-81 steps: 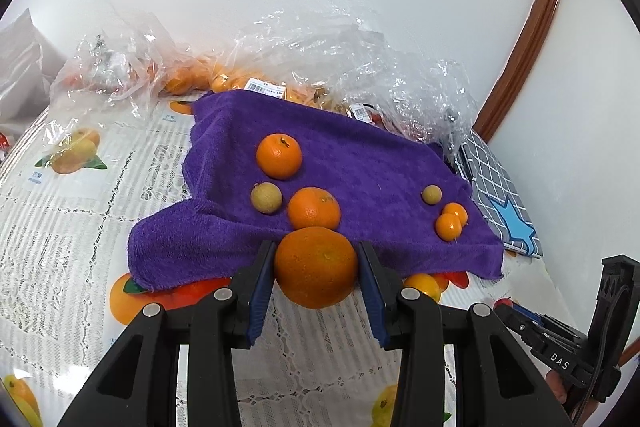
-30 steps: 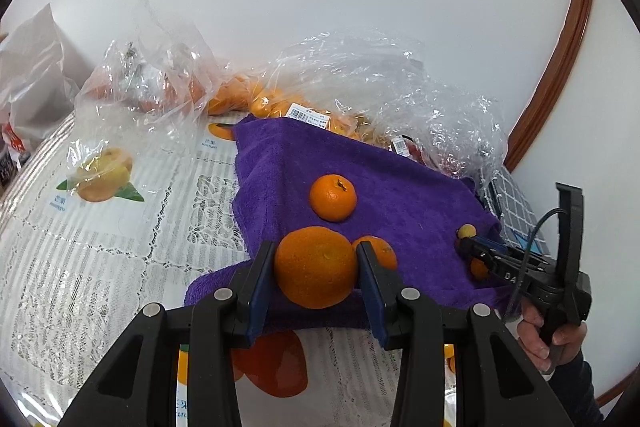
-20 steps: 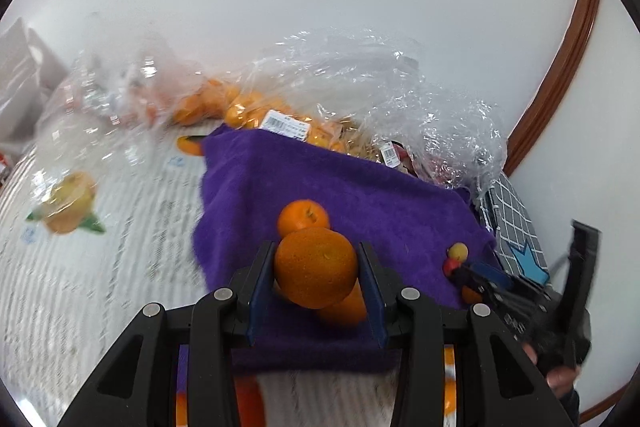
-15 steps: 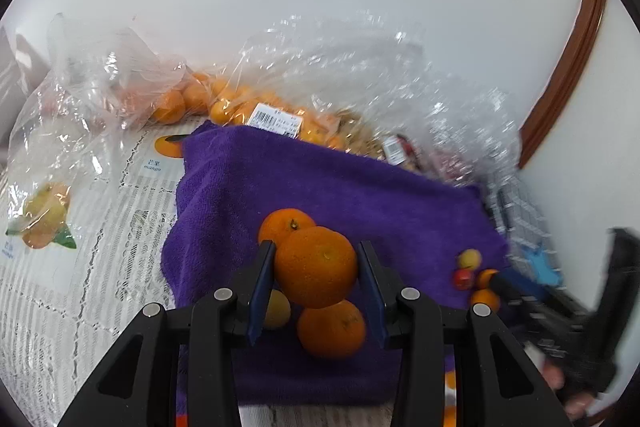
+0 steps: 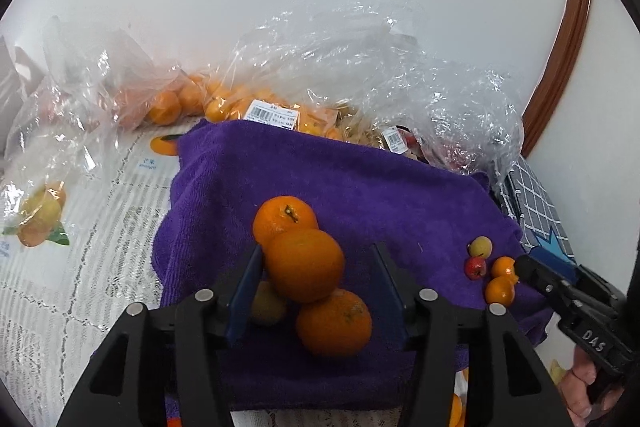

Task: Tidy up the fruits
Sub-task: 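Open the right tool to drop the red fruit while the left sets its orange on the towel, then grasp the oval orange fruit with the right tool while the left tool grasps a loose orange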

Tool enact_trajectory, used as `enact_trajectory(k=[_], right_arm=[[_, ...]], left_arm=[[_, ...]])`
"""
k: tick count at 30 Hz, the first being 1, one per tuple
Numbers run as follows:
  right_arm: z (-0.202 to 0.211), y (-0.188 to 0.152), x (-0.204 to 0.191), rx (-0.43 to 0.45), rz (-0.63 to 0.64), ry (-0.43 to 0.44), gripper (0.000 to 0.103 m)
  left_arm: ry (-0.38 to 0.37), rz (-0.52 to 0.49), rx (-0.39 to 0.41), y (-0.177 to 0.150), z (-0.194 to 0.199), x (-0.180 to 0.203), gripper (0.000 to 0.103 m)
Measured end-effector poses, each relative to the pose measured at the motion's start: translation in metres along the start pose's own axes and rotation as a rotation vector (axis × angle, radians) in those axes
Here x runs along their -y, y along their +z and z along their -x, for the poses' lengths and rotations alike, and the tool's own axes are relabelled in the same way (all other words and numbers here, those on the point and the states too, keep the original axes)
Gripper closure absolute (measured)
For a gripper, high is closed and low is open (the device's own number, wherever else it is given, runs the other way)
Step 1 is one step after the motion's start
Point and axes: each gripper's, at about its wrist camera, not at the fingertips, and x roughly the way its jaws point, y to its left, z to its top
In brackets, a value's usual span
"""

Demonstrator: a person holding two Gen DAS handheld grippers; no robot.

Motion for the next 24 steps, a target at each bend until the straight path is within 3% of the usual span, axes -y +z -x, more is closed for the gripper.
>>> enact_trajectory(k=[5, 12, 19, 24], right_arm=[[0.009, -0.001, -0.009, 0.027, 0.013, 0.006, 0.054], [0.020, -0.013, -0.022, 0.042, 0.022, -0.048, 0.054], [0.048, -0.051, -0.026, -0.019, -0.039, 0.064, 0.054], [0.057, -0.071, -0.051, -0.046, 0.025, 0.086, 0.054]], left_arm=[[0.016, -0.016, 0.022, -0.001, 0.006, 0.001, 0.049], [0.041, -0.004, 0.076, -0.006, 0.031, -0.006, 0.049], [0.036, 0.020, 0.104, -0.021, 0.066, -0.023, 0.048], [0.038, 0.029, 0.099, -0.031, 0.081, -0.036, 0.047]])
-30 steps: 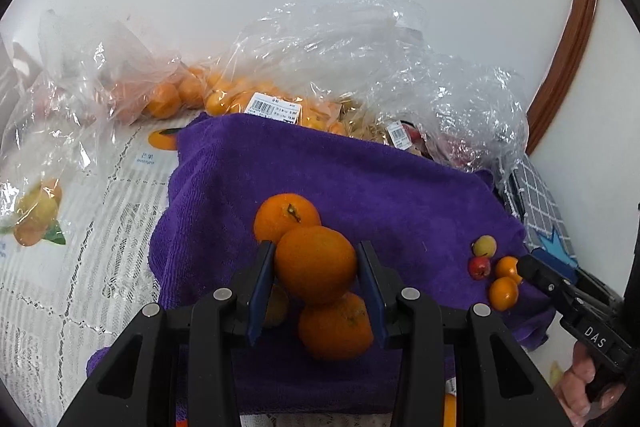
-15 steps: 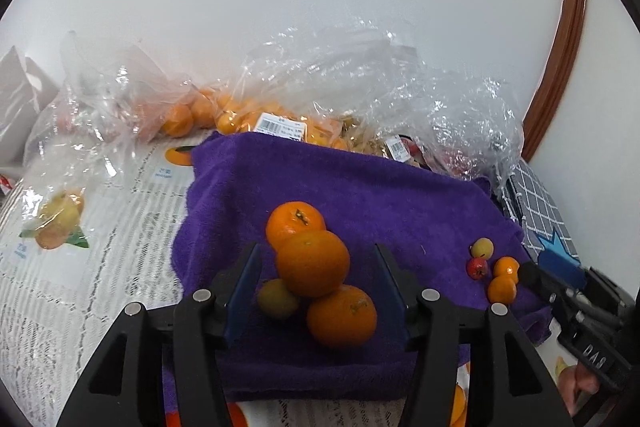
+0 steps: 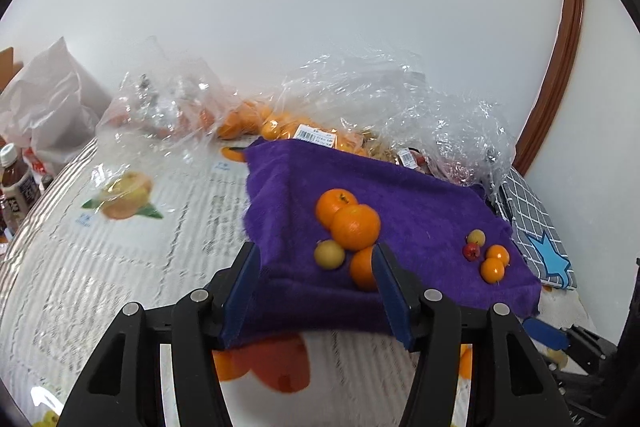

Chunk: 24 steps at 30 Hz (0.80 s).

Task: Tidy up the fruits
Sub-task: 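Grasp the oval orange fruit with the right tool while the left tool grasps a loose orange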

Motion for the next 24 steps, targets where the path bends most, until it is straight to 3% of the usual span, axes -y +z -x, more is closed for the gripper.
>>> enact_trajectory(k=[7, 16, 24], right_arm=[[-0.018, -0.010, -0.022, -0.076, 0.062, 0.016, 0.054], [-0.043, -0.006, -0.022, -0.174, 0.069, 0.028, 0.055], [-0.032, -0.007, -0.010, -0.117, 0.010, 0.037, 0.059]], left_arm=[[-0.008, 0.000, -0.016, -0.004, 0.003, -0.006, 0.047], [-0.014, -0.027, -0.064, -0.005, -0.010, 0.004, 0.047], [-0.027, -0.026, -0.075, -0.007, -0.014, 0.006, 0.047]])
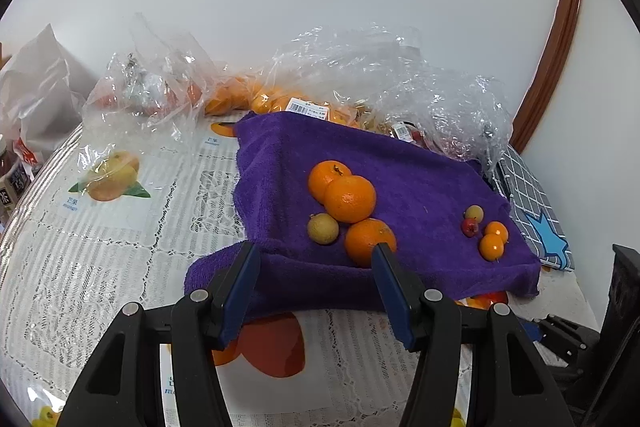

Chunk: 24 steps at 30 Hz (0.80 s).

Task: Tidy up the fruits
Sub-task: 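Grasp the oval orange fruit with the right tool while the left tool grasps a loose orange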

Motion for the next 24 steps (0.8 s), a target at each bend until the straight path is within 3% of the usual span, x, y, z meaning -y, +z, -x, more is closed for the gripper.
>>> enact_trajectory(k=[8, 12, 19, 24], right_arm=[[0.008, -0.001, 0.018, 0.030, -0.073, -0.057, 0.060], [0.000, -0.003, 0.015, -0.042, -0.052, -0.082, 0.056], [0.008, -0.012, 0.020, -0.060, -0.038, 0.025, 0.055], [0.007, -0.010, 0.021, -0.048, -0.058, 0.020, 0.060]], left_arm=[[-0.002, -0.010, 0.000, -0.003, -0.001, 0.002, 0.047], [-0.004, -0.009, -0.001, -0.003, -0.001, 0.001, 0.047], [-0.011, 0.000, -0.004, -0.003, 0.000, 0.001, 0.047], [-0.019, -0.004, -0.007, -0.003, -0.001, 0.003, 0.047]])
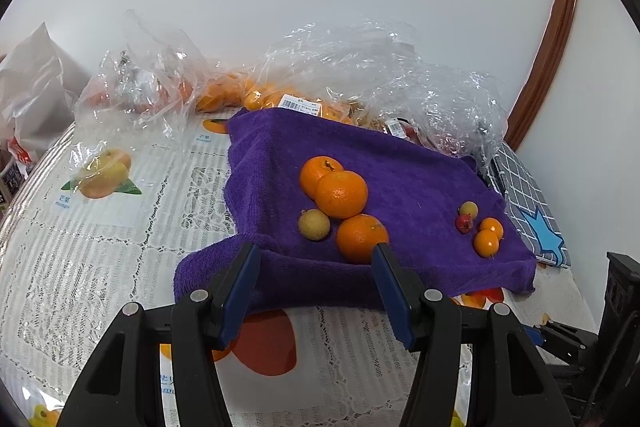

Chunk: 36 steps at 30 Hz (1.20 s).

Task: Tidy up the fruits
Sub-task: 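Grasp the oval orange fruit with the right tool while the left tool grasps a loose orange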

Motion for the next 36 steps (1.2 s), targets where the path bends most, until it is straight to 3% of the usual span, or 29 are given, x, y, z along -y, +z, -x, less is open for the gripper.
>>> enact_trajectory(k=[1, 8, 16, 19, 25, 36], right_arm=[[-0.001, 0.001, -0.001, 0.003, -0.004, -0.020, 0.065], [0.011, 0.002, -0.005, 0.083, 0.019, -0.068, 0.065], [0.037, -0.008, 0.026, 0.159, -0.037, -0.164, 0.065], [0.047, -0.015, 0.051, 0.171, -0.096, -0.136, 0.065], [0.063, -0.023, 0.075, 0.212, -0.143, -0.180, 0.065], [0.062, -0.023, 0.074, 0.207, -0.135, -0.184, 0.065]], left_arm=[[-0.001, -0.005, -0.001, 0.000, 0.000, 0.001, 0.047], [-0.027, -0.038, -0.006, -0.002, 0.001, 0.008, 0.047], [-0.114, -0.121, -0.017, -0.010, 0.005, 0.028, 0.047], [-0.120, -0.173, -0.041, -0.016, 0.002, 0.040, 0.047], [-0.151, -0.205, -0.098, -0.025, -0.005, 0.061, 0.047], [-0.132, -0.251, -0.201, -0.036, -0.031, 0.098, 0.047]])
